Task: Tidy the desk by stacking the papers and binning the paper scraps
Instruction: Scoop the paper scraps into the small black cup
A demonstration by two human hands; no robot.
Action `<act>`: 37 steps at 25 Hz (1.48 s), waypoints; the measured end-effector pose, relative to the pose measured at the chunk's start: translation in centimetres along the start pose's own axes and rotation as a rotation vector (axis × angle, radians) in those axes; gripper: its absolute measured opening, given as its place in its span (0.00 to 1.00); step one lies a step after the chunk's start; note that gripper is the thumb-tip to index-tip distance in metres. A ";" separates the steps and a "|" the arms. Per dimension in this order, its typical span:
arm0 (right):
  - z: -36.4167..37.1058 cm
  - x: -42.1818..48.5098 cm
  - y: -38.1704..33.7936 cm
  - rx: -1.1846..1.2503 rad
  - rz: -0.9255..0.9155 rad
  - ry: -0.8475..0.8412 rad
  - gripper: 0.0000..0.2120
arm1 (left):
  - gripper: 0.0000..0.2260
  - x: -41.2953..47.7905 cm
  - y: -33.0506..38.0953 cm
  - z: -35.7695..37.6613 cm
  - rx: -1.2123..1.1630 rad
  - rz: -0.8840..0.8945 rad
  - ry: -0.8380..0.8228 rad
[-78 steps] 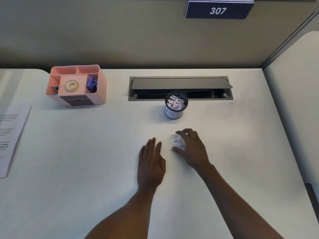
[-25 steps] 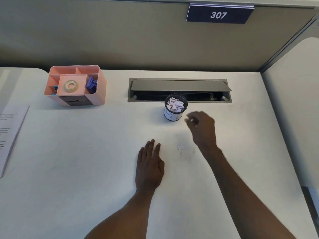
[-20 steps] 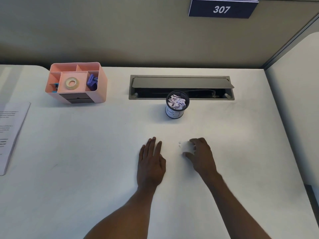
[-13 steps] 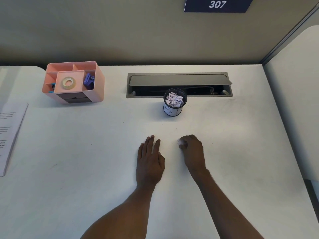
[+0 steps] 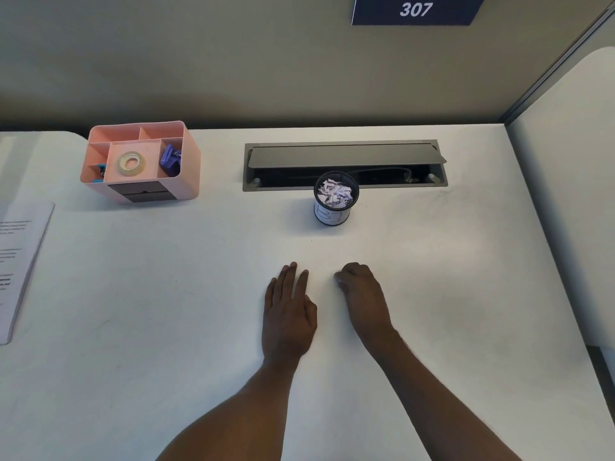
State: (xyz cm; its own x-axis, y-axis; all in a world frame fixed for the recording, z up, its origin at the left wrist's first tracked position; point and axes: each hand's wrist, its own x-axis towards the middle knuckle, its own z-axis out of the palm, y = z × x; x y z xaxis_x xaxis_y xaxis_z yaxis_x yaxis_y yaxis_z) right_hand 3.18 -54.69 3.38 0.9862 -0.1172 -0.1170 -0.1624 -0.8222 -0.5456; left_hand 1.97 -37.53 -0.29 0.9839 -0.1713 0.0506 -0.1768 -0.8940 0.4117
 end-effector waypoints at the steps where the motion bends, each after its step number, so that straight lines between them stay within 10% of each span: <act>1: 0.2 -0.2 0.0 -0.021 -0.005 -0.017 0.09 | 0.24 0.0 0.0 0.0 -0.003 0.004 0.003; 10: -1.2 0.7 1.6 -0.242 -0.094 -0.005 0.13 | 0.24 0.0 0.0 0.0 -0.016 -0.002 -0.002; 15: -5.2 3.3 4.2 0.903 0.462 -0.006 0.06 | 0.24 0.0 0.0 0.0 -0.014 -0.005 -0.021; 20: -9.4 5.5 1.5 1.354 0.441 0.005 0.05 | 0.24 -0.1 0.0 0.0 -0.004 -0.012 -0.028; 37: -11.4 15.9 -5.8 0.115 -0.073 0.205 0.08 | 0.24 -0.1 0.1 -0.3 0.010 -0.021 -0.045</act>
State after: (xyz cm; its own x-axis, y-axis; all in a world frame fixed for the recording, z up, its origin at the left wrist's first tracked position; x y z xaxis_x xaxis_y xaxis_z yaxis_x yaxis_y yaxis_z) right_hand 20.15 -58.11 14.13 0.9796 -0.1796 0.0906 -0.0813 -0.7653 -0.6385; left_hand 1.88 -37.46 0.01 0.9853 -0.1706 0.0012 -0.1566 -0.9016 0.4033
